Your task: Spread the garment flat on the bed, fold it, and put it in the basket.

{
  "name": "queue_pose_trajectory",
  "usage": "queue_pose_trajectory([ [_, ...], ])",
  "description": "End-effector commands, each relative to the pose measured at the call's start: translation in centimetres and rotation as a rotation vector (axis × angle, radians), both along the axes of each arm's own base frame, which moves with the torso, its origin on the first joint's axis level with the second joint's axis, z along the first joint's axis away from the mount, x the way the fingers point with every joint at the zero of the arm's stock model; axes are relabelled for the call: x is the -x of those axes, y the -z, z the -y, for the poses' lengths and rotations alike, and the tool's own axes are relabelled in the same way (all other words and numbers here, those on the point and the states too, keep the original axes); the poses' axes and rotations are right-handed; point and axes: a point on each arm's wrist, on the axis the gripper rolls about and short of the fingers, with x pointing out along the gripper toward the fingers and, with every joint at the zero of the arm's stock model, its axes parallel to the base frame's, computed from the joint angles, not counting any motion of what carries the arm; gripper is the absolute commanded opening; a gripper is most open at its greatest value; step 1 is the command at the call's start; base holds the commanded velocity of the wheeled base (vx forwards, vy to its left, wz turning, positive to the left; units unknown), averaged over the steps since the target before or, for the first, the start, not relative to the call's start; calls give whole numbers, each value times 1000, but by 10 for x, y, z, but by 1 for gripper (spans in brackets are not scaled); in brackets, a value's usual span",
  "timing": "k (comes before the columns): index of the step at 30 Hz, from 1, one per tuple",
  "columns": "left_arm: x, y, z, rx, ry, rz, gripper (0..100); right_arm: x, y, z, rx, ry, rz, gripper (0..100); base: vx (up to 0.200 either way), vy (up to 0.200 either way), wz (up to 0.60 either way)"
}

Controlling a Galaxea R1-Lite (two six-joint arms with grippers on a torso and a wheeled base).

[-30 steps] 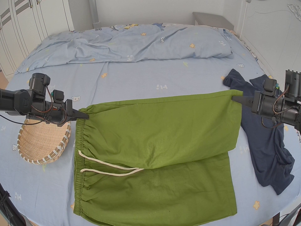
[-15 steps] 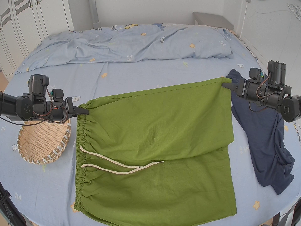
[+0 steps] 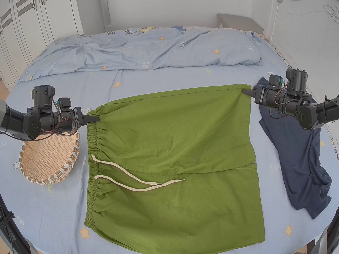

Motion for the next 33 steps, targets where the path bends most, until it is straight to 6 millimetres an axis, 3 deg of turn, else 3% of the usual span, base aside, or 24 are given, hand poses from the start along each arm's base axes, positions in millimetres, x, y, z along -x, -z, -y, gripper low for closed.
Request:
queue_pose_trajectory([
  [1,-11,17,-1,-3,-5,-3,0,-23,23,0,3,6,-29,0,0,0,0],
  [8,-22,26,-6,-7,-23,41,0,-43,37,0,10,41,-34,0,0,0,0],
  [18,-29,33,-5,-7,-19,48,0,-50,47,-2,15,56,-41,0,0,0,0],
  [19,-29,33,-5,-7,-19,48,100,-50,47,-2,15,56,-41,0,0,0,0],
  [24,-30,34,-1,-8,-9,47,100,-52,48,-4,18,57,-50,0,0,0,0],
  [25,-30,34,-1,-8,-9,47,100,-53,50,-4,18,57,-53,100,0,0,0],
  [33,-29,30,-1,-7,-8,56,100,-55,54,-8,18,51,-60,100,0,0,0],
])
